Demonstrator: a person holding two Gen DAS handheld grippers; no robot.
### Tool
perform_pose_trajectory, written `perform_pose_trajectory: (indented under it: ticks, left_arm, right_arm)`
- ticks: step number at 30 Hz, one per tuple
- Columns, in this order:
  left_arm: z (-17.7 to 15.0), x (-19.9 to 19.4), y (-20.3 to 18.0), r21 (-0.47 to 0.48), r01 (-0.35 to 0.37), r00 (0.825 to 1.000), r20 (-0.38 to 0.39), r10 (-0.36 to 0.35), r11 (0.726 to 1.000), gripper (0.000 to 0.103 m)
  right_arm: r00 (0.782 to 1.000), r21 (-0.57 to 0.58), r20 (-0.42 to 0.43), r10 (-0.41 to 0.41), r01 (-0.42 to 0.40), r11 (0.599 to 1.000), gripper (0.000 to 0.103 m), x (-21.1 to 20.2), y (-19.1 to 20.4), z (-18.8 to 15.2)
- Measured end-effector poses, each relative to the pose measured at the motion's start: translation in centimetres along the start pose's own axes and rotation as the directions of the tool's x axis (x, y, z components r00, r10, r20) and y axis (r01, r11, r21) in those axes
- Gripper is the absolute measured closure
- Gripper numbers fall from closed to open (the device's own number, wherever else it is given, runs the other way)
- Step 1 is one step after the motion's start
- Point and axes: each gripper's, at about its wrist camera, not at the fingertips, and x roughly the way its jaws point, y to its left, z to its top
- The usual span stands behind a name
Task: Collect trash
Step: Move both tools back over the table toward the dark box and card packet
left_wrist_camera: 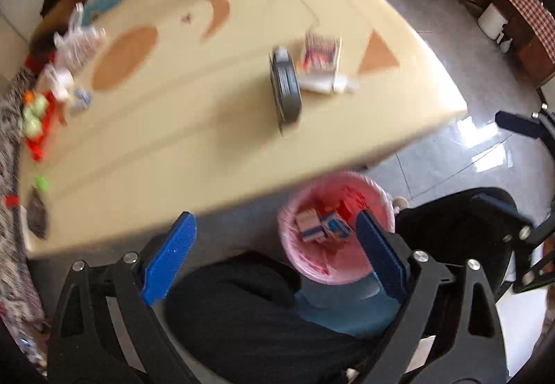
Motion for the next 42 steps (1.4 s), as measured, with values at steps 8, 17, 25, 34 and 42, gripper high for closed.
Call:
perform_pose_trajectory:
  ticks: [8,17,25,34,42]
  left_arm:
    - [5.7,-3.4,-0.4,0.050,-0.055,0.998,0.021,0.054,0.997,0.011]
    - [8.1,-1.0,0.1,0.028,-0.055,0.998,-0.016,0.056,0.998,0.011]
    - [9.0,0.9,-0.1,0.056,-0.097,0.995,-0.001,0.097,0.994,0.011]
    - [9.7,4.1,-0.8,0.077,-0.074,0.996,-0.052,0.078,0.994,0.011]
    - [10.7,8.1,-1.3,0.082,-0.050,0.992,-0.111,0.059,0.995,0.011]
  right_arm:
    - [1.000,0.144,0.004,-0.028,0.027,0.989,0.007,-4.3,-3.4,9.6]
    - [0.998,0.294,-0.067,0.017,0.003,0.956,0.007,-1.0,-6.4,13.7]
    - [0.989,0.389,-0.141,0.046,0.013,0.921,0.007,3.6,-7.9,14.7]
    - [0.977,0.392,-0.210,0.041,0.046,0.919,0.007,7.7,-8.0,15.1]
    - [0.957,0.409,-0.286,0.052,0.072,0.910,0.007,12.8,-8.4,15.2]
